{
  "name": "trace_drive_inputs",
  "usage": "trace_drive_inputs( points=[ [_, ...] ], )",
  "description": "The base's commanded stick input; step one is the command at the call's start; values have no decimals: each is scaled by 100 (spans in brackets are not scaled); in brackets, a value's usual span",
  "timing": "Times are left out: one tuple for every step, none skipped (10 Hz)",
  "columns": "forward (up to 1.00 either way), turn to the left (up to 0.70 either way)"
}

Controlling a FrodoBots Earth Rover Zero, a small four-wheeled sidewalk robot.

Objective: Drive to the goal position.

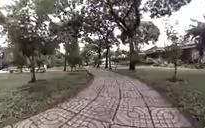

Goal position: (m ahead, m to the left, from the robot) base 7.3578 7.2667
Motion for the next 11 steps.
trace_drive_inputs(
  points=[
    [70,0],
    [70,0],
    [70,0],
    [70,0],
    [70,0],
    [70,0],
    [70,0],
    [70,0],
    [70,0],
    [70,0],
    [70,0]
  ],
)
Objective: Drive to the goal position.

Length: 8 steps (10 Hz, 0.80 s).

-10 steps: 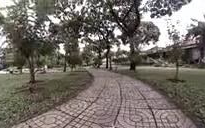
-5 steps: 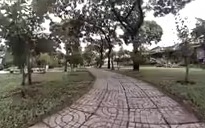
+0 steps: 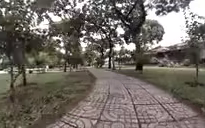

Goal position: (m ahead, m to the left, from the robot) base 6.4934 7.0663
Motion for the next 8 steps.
trace_drive_inputs(
  points=[
    [70,0],
    [70,0],
    [70,-25],
    [70,-27],
    [70,-27],
    [70,-27],
    [70,-27],
    [70,-27]
  ],
)
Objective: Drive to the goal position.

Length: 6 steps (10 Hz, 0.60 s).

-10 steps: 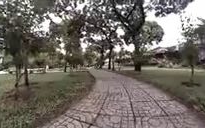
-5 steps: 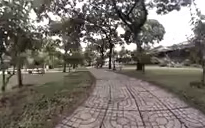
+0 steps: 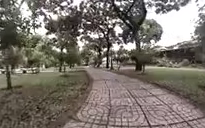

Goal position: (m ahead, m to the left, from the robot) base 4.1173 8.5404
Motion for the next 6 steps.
trace_drive_inputs(
  points=[
    [70,-4],
    [70,0],
    [70,0],
    [70,0],
    [70,0],
    [70,-25]
  ],
)
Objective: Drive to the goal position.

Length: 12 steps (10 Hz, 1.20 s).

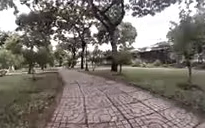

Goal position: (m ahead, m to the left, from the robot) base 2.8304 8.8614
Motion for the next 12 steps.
trace_drive_inputs(
  points=[
    [70,-27],
    [70,-27],
    [70,2],
    [70,19],
    [70,27],
    [70,11],
    [70,0],
    [70,0],
    [70,0],
    [70,0],
    [70,0],
    [70,0]
  ],
)
